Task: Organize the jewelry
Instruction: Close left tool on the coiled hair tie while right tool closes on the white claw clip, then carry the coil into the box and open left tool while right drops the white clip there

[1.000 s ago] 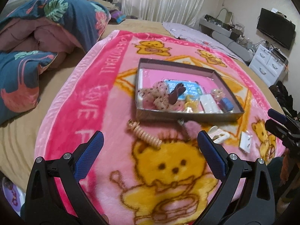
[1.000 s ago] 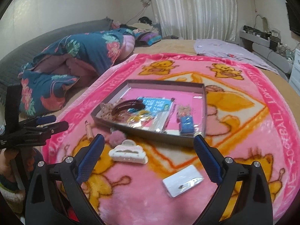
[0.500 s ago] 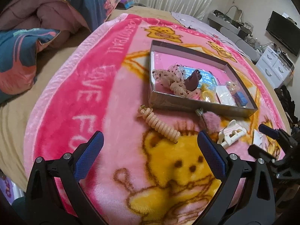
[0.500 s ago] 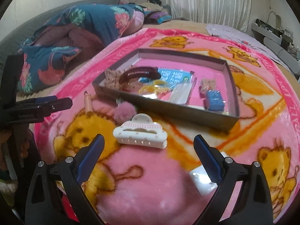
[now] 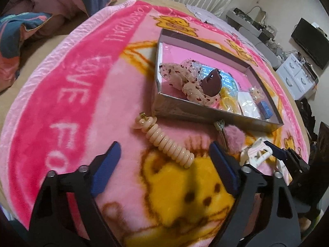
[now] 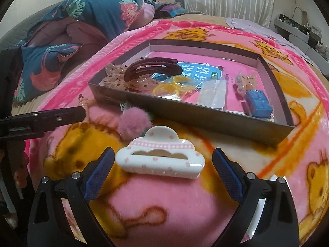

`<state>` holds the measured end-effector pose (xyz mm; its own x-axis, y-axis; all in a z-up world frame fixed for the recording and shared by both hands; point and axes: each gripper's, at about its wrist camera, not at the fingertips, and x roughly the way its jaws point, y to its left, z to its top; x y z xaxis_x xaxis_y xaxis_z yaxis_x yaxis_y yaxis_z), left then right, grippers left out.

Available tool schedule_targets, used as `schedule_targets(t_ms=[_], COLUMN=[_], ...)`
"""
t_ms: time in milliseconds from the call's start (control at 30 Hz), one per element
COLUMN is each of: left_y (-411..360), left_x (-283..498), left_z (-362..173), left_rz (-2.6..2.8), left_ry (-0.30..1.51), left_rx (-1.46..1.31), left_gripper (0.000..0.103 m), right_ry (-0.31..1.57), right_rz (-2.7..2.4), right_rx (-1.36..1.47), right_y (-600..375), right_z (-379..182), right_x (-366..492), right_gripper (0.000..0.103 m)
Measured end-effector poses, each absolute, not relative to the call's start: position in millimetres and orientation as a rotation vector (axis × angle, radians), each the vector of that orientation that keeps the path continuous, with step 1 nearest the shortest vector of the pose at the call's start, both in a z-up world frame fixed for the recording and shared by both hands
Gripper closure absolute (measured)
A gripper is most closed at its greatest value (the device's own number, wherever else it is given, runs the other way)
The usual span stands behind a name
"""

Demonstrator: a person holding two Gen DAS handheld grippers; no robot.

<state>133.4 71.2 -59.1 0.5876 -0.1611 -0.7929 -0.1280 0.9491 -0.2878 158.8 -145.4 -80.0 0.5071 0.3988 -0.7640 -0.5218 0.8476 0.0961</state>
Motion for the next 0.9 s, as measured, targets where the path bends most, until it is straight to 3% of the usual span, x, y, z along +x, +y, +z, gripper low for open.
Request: schedule_targets(t_ms=[100,167,267,367,467,900], left_y=[67,64,66,70,73,62], left_x=[142,146,145,141,134,93], left_z=[-67,-72,-71,-70,-67,-32], left_rz=[-0.012,0.003,0.004,0.005,-0.004,-0.044], left_ry=[0.968,0.975,0.969,0.962,0.955,0.884], left_rx=[-0.322,-0.290,-0.289,-0.311,-0.321,-0.307], left_gripper=[0.040,0.057,0.068,0.087,0.093,0.093], right_ry=[0.889,0.885,0.873,0.860,0.840,0.753], right_rz=[0.556,0.564,0.563,0.570,0.572,0.586], right_rx=[-0.152,-0.150,-0.161,-0.156,-0.142,-0.052], right_y=[-144,-145,-146,-151,-160,-195], right_z=[-84,-83,-81,-77,-70,-30], right_x=[162,161,159,154,148,137], right_gripper=[0.017,0.026,0.026,0.026,0.032,0.031])
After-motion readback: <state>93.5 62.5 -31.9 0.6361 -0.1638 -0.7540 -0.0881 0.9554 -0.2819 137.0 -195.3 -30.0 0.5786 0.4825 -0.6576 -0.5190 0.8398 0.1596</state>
